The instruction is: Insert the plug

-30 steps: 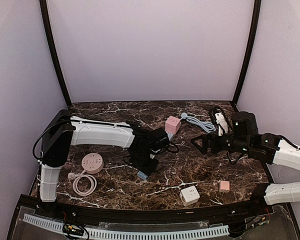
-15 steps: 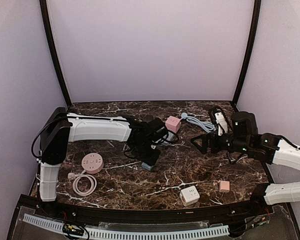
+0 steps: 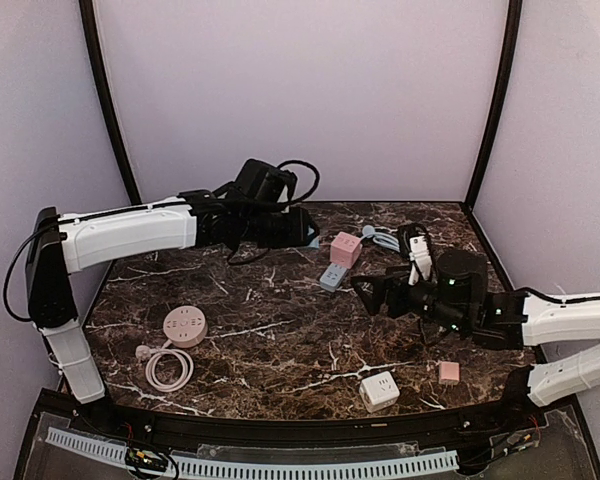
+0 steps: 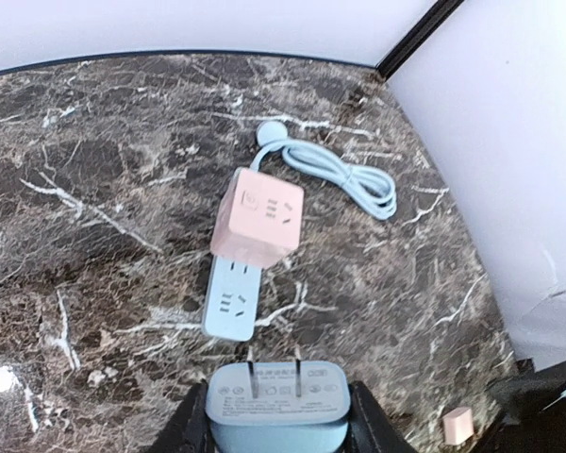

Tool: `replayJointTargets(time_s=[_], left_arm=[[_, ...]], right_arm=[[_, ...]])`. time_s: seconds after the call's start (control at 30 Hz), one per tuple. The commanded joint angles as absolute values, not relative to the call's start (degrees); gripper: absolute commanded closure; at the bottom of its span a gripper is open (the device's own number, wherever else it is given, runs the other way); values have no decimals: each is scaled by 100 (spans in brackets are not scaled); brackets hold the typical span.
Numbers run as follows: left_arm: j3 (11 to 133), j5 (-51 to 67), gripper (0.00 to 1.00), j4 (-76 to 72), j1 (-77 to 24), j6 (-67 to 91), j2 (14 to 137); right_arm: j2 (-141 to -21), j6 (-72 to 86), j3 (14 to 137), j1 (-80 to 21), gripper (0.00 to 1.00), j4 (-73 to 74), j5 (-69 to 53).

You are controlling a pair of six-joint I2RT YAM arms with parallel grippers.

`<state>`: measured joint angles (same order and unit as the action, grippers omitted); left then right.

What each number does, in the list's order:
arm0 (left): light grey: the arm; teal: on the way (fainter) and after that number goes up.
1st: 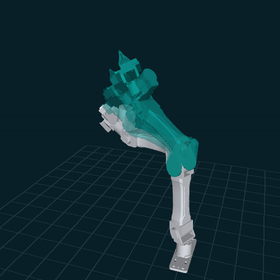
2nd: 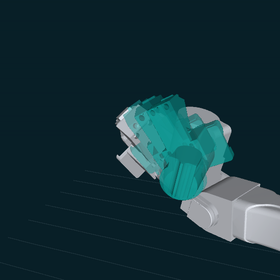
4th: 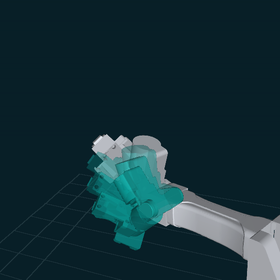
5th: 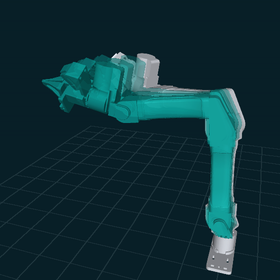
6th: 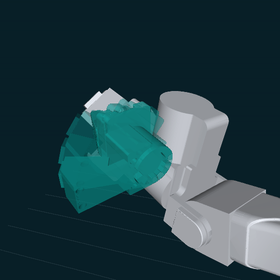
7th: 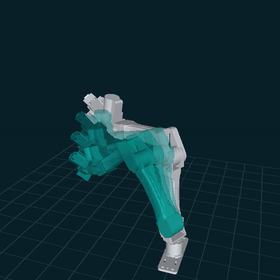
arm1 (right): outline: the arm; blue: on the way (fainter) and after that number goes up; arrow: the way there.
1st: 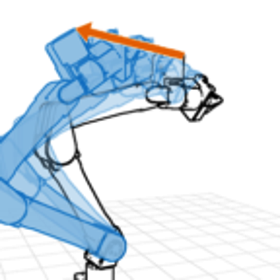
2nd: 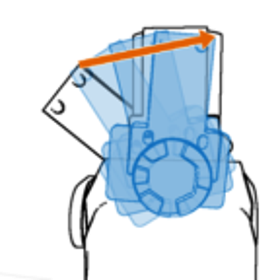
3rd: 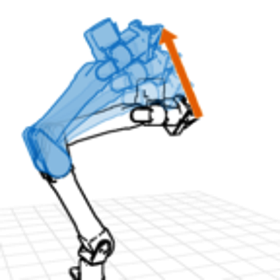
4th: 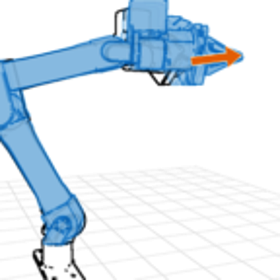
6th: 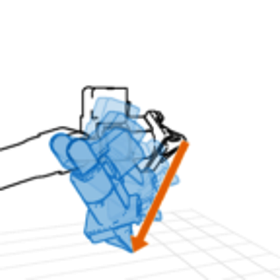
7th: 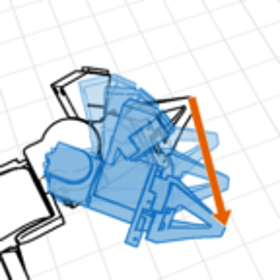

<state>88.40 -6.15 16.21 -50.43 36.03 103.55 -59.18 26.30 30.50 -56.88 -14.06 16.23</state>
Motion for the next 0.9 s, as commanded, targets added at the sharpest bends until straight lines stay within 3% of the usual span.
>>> replayJointTargets(time_s=[0.0, 0.43, 0.87], left_arm=[[8620, -423, 99, 732, -4979, 4262, 10036], [7437, 235, 99, -1223, -4682, 5840, 9342], [7005, 1002, 99, -2540, -4447, 6987, 9392]], right_arm=[[-6729, 2503, 3164, -6122, 1, -3013, 2649], [-8335, 1733, 3646, -6317, 8, -5664, 2761], [-9536, 1258, 4712, -6291, 23, -6318, 3188]])
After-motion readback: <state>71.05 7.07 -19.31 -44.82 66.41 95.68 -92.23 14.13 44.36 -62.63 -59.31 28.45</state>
